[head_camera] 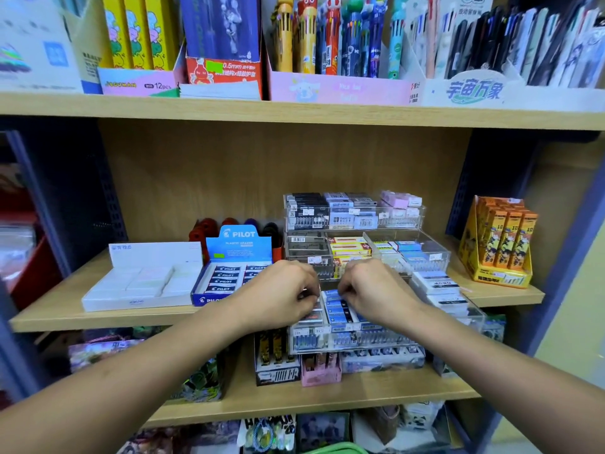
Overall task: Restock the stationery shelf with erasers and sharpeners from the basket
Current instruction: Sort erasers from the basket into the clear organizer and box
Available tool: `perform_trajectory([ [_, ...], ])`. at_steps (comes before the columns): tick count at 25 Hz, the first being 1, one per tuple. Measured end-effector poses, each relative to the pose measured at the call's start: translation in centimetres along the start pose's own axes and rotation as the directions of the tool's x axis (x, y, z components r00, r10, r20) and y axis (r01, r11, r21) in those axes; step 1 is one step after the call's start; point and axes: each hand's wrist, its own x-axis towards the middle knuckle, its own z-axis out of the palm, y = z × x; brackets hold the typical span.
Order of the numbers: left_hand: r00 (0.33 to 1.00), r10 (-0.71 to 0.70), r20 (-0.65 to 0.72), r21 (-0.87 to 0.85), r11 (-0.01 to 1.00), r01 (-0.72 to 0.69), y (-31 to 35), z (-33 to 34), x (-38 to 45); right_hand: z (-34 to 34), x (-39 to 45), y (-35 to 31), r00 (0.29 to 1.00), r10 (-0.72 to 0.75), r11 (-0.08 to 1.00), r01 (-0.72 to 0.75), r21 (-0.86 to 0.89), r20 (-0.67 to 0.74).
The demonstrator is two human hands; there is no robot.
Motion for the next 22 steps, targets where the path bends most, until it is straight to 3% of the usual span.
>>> perform_trajectory([
  [4, 1.0, 0.011, -0.012, 0.005, 1.0, -0.01, 0.1, -0.1, -0.3, -1.4, -0.2, -0.3, 0.998, 0.045, 0.999, -0.045, -0.004, 0.054],
  [7, 0.987, -0.027, -0.16, -0.009, 1.0, 0.026, 0.0, -0.3, -1.2, -3.1, -1.4, -2.2, 0.994, 0.049, 0.981, -0.03, 0.193, -0.096],
  [10, 0.941, -0.119, -0.316, -0.05, 0.993, 0.108, -0.1, -0.4, -3.8, -3.1, -4.2, -6.8, 0.978, -0.05, 0.92, 0.124, 0.372, -0.203],
  [13, 0.921, -0.202, -0.333, -0.082, 0.979, 0.185, -0.9, 0.9, -8.5, 0.7, -6.9, -11.0, 0.97, -0.206, 0.904, 0.239, 0.354, -0.129],
  [15, 0.939, -0.277, -0.204, -0.052, 0.961, 0.272, -2.0, 3.6, -11.9, 4.7, -8.1, -13.0, 0.962, -0.269, 0.927, 0.244, 0.284, 0.053],
  [17, 0.924, -0.374, 0.08, 0.03, 0.927, 0.373, -3.1, 7.3, -14.8, 10.0, -8.6, -13.3, 0.934, -0.239, 0.96, 0.185, 0.213, 0.265],
  [20, 0.737, -0.424, 0.526, 0.153, 0.9, 0.408, -4.1, 14.0, -17.8, 18.9, -9.2, -12.3, 0.85, -0.072, 0.984, -0.024, 0.174, 0.522],
  [22, 0.629, -0.37, 0.683, 0.149, 0.914, 0.377, -4.2, 18.7, -19.0, 24.4, -10.2, -11.5, 0.765, -0.016, 0.984, -0.103, 0.147, 0.643],
])
